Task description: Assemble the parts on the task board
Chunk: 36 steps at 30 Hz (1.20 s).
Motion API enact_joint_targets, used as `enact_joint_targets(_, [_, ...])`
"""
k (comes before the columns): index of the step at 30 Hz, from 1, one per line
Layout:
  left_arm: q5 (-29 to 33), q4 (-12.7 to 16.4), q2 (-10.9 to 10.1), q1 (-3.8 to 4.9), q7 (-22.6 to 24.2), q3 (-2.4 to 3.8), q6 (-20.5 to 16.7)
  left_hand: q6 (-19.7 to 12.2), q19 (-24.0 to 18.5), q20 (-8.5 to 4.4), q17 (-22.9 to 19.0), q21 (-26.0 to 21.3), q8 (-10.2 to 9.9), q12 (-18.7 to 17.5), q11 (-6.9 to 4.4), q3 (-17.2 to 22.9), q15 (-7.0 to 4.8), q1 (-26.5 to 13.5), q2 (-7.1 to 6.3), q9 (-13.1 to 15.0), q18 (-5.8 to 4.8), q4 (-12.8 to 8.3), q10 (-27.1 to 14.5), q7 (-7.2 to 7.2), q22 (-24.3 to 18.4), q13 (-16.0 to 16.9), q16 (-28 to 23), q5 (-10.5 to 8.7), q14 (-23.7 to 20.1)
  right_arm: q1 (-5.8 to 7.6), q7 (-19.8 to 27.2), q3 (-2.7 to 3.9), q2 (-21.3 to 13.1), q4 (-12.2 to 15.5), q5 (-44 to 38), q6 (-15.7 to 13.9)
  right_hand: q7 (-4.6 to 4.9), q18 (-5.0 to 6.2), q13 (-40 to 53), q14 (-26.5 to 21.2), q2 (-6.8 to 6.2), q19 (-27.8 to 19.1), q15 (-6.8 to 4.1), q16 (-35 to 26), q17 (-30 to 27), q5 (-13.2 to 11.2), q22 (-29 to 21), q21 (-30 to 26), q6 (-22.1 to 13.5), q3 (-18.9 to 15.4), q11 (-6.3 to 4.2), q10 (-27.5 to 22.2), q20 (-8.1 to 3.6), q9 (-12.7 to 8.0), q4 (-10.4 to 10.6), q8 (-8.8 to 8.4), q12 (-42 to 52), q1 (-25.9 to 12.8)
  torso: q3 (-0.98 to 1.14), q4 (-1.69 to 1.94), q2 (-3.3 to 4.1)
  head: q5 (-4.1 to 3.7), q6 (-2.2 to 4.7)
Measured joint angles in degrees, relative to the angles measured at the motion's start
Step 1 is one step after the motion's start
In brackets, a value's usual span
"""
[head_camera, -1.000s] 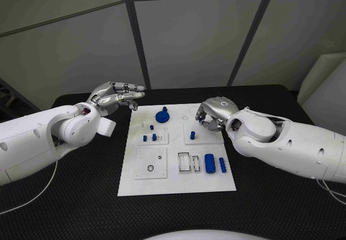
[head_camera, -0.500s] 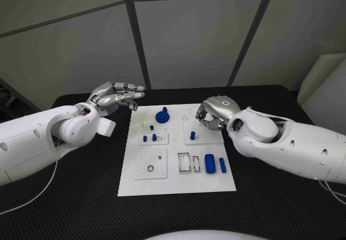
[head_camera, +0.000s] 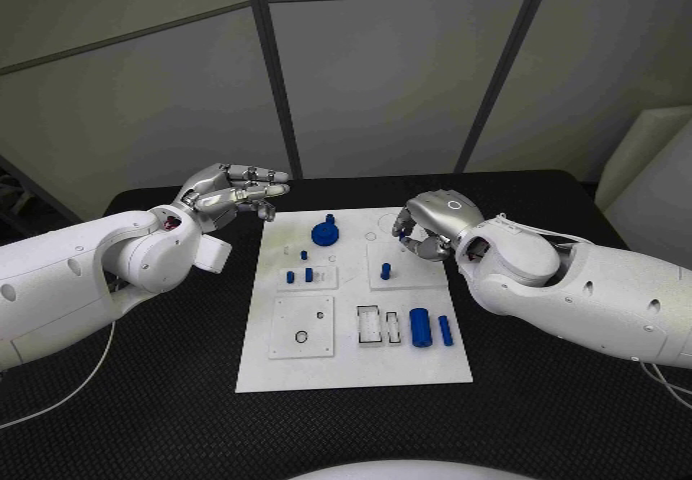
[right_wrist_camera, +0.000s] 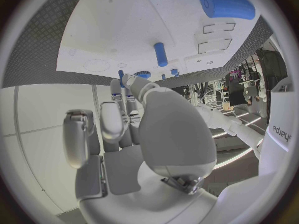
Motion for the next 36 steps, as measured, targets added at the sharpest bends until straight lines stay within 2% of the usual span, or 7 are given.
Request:
enact_joint_targets(24, [0.4,-0.2,0.0,0.0,0.0,0.0,0.0,0.0,0.0,0.0,0.0,0.0,0.0,0.0,0.0,0.0,0.09,0.0,0.0,0.0,0.0,0.0,0.0,0.0,0.0,0.0,-0.1,0.0,0.1,0.01,-0.5,0.28,-0.5,0.7,0.0,-1.4,-0.01,0.0,0.0,0.0,0.0,0.0,0.0,0.0,0.0,0.0,0.0,0.0,0.0,0.0,0.0,0.0,0.0,0.0,0.0,0.06,0.0,0.0,0.0,-0.01,0.02,-0.07,0.24])
enact_joint_targets(27, [0.4,-0.2,0.0,0.0,0.0,-0.01,0.0,0.0,0.0,0.0,0.0,0.0,0.0,0.0,0.0,0.0,0.09,0.0,0.0,0.0,0.0,0.0,0.0,0.0,0.0,0.0,-0.1,0.0,0.1,-0.01,-0.5,1.2,-0.9,1.4,0.1,-1.4,-0.03,0.0,-0.1,0.0,0.0,0.0,0.0,0.0,0.0,0.0,0.0,0.0,0.0,0.0,0.0,0.0,0.0,0.0,0.0,0.06,0.0,0.0,0.0,-0.01,0.03,-0.08,0.18])
enact_joint_targets(32, [0.4,-0.3,0.0,0.0,0.0,-0.01,0.0,0.0,0.0,0.0,0.0,0.0,0.0,0.0,0.0,0.0,0.09,0.0,0.0,0.0,0.0,0.0,0.0,0.0,0.0,0.0,0.0,0.0,0.1,0.0,-0.5,2.32,-1.9,4.0,0.7,-2.0,-0.07,0.0,-0.1,0.0,0.0,0.0,0.0,0.0,0.0,-0.1,0.0,0.0,-0.1,0.0,0.0,0.0,0.0,0.0,0.0,0.05,0.0,0.0,0.0,-0.01,0.04,-0.03,0.13])
enact_joint_targets(36, [0.4,-0.4,0.0,0.0,0.0,-0.01,0.0,0.0,0.0,0.0,0.0,0.0,0.0,0.0,0.0,0.0,0.09,0.0,0.0,0.0,0.0,0.0,0.0,0.0,0.0,0.0,-0.1,0.0,0.1,0.03,-0.3,2.76,-2.5,5.6,1.5,-2.8,-0.08,0.0,-0.1,0.0,0.0,0.0,0.0,0.0,-0.1,-0.1,0.0,0.3,-0.1,0.0,0.0,0.0,0.0,0.0,0.0,0.05,0.0,0.0,-0.01,-0.01,0.02,0.03,0.19])
